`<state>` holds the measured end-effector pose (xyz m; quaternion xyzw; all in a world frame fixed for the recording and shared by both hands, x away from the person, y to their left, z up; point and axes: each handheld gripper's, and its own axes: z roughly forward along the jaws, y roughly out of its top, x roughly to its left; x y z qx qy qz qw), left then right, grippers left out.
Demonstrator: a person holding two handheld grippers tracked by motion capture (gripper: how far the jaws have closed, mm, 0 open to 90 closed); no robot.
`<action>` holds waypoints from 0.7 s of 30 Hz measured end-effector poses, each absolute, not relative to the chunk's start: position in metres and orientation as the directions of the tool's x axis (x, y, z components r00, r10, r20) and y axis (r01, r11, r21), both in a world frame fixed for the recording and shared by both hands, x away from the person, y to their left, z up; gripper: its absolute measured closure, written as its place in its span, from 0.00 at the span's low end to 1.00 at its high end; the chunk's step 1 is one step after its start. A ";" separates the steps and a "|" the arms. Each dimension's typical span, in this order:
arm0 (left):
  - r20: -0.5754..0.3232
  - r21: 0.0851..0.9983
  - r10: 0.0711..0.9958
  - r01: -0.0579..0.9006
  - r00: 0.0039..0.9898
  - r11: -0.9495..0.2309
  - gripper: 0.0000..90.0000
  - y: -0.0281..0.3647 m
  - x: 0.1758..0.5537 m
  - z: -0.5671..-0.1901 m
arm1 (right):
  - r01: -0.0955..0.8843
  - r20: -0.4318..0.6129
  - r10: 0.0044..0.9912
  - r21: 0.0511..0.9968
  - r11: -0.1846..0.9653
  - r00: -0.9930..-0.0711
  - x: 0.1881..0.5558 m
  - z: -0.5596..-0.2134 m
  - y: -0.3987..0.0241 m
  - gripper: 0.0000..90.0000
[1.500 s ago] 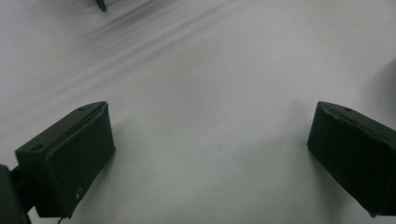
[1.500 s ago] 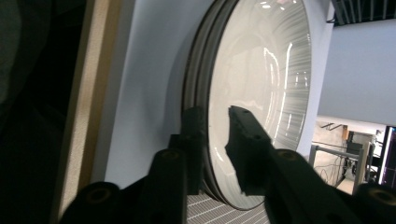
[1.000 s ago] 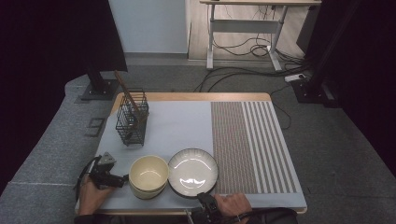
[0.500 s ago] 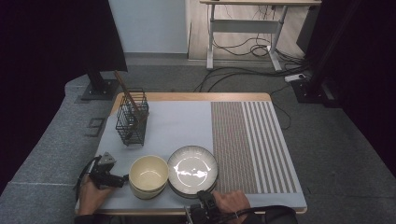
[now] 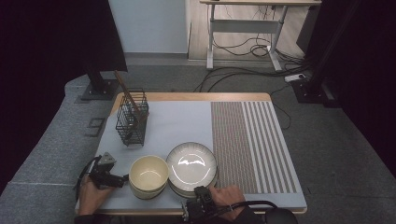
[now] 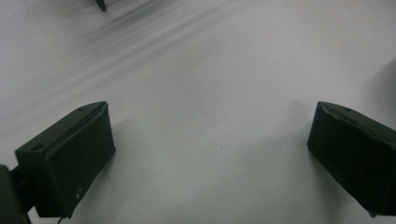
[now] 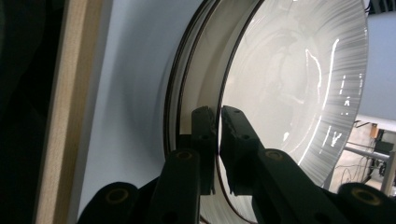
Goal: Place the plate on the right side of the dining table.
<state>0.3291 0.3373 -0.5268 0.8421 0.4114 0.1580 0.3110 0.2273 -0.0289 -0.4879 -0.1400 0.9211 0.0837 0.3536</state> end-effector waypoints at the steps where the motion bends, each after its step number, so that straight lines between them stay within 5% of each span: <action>1: 0.010 0.654 0.791 0.595 0.612 -0.468 0.00 0.337 0.329 -0.527 | -0.312 -0.674 -0.195 0.055 0.949 -0.712 0.228 -0.489 -0.028 0.91; 21: 0.010 0.654 0.791 0.595 0.611 -0.468 0.00 0.337 0.329 -0.527 | -0.269 -0.714 -0.151 0.055 0.961 -0.684 0.239 -0.502 -0.020 0.76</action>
